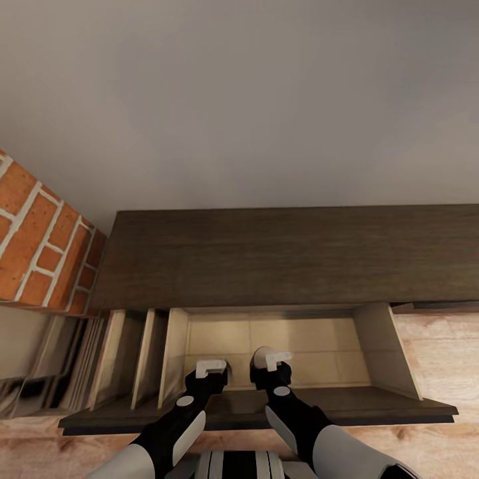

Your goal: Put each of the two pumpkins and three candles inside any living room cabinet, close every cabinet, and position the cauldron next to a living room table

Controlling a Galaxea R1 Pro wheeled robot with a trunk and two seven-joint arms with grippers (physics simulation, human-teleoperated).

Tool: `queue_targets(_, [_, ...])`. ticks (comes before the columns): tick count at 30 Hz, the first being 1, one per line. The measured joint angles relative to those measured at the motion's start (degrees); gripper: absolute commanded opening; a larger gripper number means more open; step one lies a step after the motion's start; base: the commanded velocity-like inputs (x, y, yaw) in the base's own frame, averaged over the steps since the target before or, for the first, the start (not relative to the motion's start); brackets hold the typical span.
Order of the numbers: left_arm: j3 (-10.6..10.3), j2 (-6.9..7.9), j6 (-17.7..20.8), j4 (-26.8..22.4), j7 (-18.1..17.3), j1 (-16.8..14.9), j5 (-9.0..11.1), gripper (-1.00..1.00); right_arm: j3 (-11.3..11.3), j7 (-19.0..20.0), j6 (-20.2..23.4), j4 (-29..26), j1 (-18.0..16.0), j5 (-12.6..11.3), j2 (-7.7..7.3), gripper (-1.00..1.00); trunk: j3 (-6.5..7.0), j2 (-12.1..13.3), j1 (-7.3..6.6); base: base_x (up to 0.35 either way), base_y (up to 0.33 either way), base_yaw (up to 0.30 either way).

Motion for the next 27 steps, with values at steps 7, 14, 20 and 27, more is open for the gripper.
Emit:
queue_targets(7, [0.0, -0.02, 0.0, 0.0, 0.0, 0.0, 0.0, 1.0, 0.0, -0.1, 0.1, -0.4, 0.0, 0.0, -0.03, -1.0, -0.72, -1.6, 0.88, 0.0, 0.0, 0.0])
queue_targets(14, [0.1, -0.02, 0.0, 0.0, 0.0, 0.0, 0.0, 1.0, 0.0, -0.1, 0.2, -1.5, 0.0, 0.0, -0.16, -1.0, -1.98, -4.4, 2.42, 0.0, 0.0, 0.0])
queue_targets(20, [0.1, -0.01, 0.0, 0.0, 0.0, 0.0, 0.0, 1.0, 0.0, -0.1, 0.3, -2.0, 0.0, 0.0, -0.18, -1.0, -2.33, -5.2, 2.86, 0.0, 0.0, 0.0])
queue_targets(27, [0.1, 0.0, 0.0, 0.0, 0.0, 0.0, 0.0, 1.0, 0.0, -0.2, 0.4, -2.3, 0.0, 0.0, -0.17, -1.0, -2.88, -6.4, 3.52, 0.0, 0.0, 0.0])
